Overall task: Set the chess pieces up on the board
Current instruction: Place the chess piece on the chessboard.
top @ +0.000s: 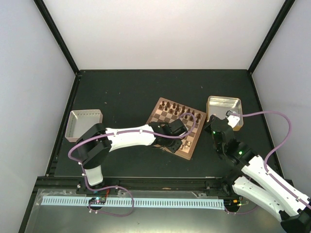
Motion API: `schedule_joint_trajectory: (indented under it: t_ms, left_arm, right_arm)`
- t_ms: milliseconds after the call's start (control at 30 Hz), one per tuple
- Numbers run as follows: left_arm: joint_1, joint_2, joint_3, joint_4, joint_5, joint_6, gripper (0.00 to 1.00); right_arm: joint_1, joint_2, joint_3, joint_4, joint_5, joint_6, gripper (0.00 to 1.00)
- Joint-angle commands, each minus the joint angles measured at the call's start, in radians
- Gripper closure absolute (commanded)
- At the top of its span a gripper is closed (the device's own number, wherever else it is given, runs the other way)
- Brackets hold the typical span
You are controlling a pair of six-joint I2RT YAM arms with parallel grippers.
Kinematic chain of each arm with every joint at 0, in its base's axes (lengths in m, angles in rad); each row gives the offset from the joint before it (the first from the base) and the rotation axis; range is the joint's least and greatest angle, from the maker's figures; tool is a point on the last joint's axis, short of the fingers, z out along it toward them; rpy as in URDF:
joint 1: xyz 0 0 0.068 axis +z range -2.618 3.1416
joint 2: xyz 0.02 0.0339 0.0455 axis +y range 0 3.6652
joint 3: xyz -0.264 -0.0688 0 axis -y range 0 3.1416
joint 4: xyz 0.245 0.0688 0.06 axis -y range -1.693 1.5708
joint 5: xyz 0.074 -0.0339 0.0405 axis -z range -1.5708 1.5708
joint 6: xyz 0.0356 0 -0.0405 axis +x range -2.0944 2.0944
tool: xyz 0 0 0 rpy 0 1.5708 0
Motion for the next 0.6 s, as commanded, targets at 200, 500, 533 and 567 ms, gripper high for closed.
schedule_joint_trajectory:
  t_ms: [200,500,533,567]
  left_arm:
    - [0.009,-0.133,0.036,-0.007,0.018,-0.021,0.69]
    - [0.116,-0.416,-0.172,0.229,0.102,-0.106,0.56]
    - [0.134,-0.451,-0.215,0.272,0.115,-0.117,0.54]
    - [0.152,-0.484,-0.253,0.311,0.129,-0.126,0.52]
  right_arm:
    - [-0.003,-0.017,-0.01,0.006,0.014,0.008,0.84]
    - [-0.004,0.014,-0.011,0.117,-0.158,-0.038,0.84]
    - [-0.004,0.026,-0.017,0.157,-0.207,-0.051,0.84]
    - [-0.003,0.047,-0.023,0.217,-0.26,-0.066,0.84]
